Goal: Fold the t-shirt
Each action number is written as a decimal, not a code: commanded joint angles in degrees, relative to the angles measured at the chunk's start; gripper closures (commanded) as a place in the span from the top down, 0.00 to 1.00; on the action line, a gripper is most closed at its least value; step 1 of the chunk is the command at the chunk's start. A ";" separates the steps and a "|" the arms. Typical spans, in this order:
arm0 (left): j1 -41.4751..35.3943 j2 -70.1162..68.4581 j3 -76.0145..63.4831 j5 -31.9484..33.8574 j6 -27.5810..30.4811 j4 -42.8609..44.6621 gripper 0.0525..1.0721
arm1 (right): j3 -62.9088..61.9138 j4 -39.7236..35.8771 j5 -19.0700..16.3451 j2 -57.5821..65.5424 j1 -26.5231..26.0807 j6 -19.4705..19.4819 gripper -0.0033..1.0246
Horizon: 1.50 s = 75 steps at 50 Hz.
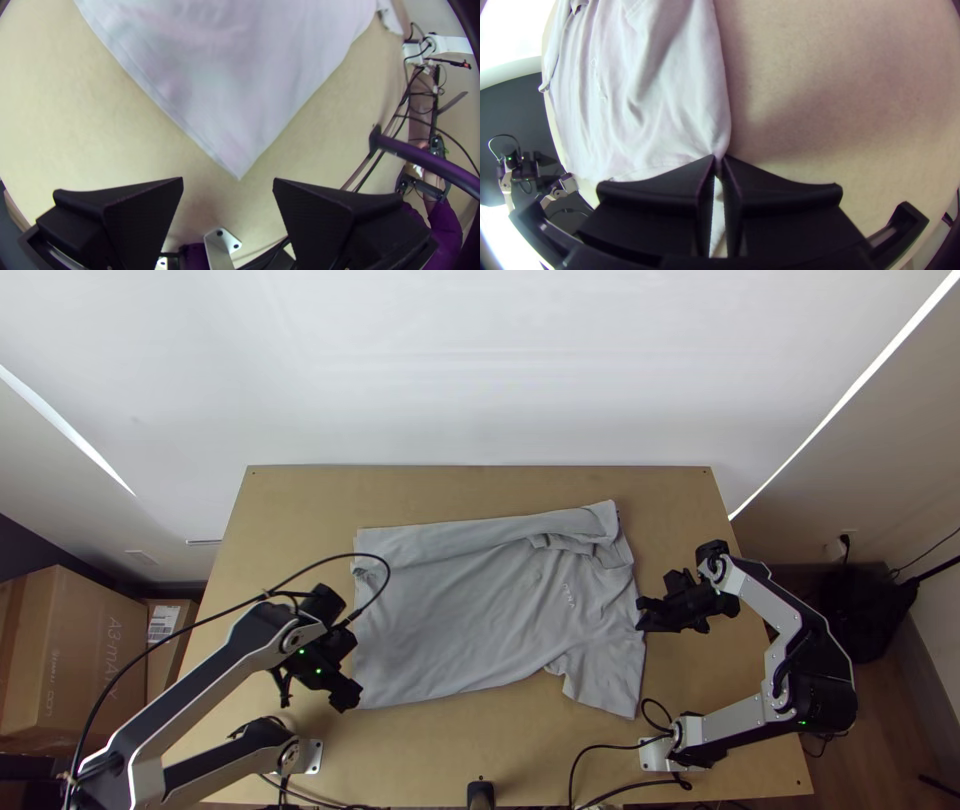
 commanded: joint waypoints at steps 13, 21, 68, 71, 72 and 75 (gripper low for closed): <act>-7.33 7.72 -1.58 -1.38 -4.66 1.50 0.85 | -1.82 -0.76 0.39 -1.85 0.30 0.25 0.02; -10.23 11.41 -1.49 -1.38 -5.98 3.08 0.85 | -1.91 -0.85 0.39 -2.11 -0.05 -0.10 0.02; 3.13 5.97 -1.75 -1.99 0.61 7.65 0.02 | 4.50 -1.55 0.48 -0.44 -7.26 -3.71 0.02; 3.48 5.79 -1.22 -1.99 0.61 8.09 0.02 | 4.68 -2.16 0.48 -1.15 -6.55 -3.71 0.02; 3.48 5.79 -0.87 -1.90 0.52 8.27 0.02 | 4.86 -2.52 0.48 -1.50 -6.20 -3.71 0.02; 3.48 5.88 0.36 -1.90 -0.27 9.23 0.02 | 5.38 -2.87 0.39 -2.90 -5.15 -3.62 0.02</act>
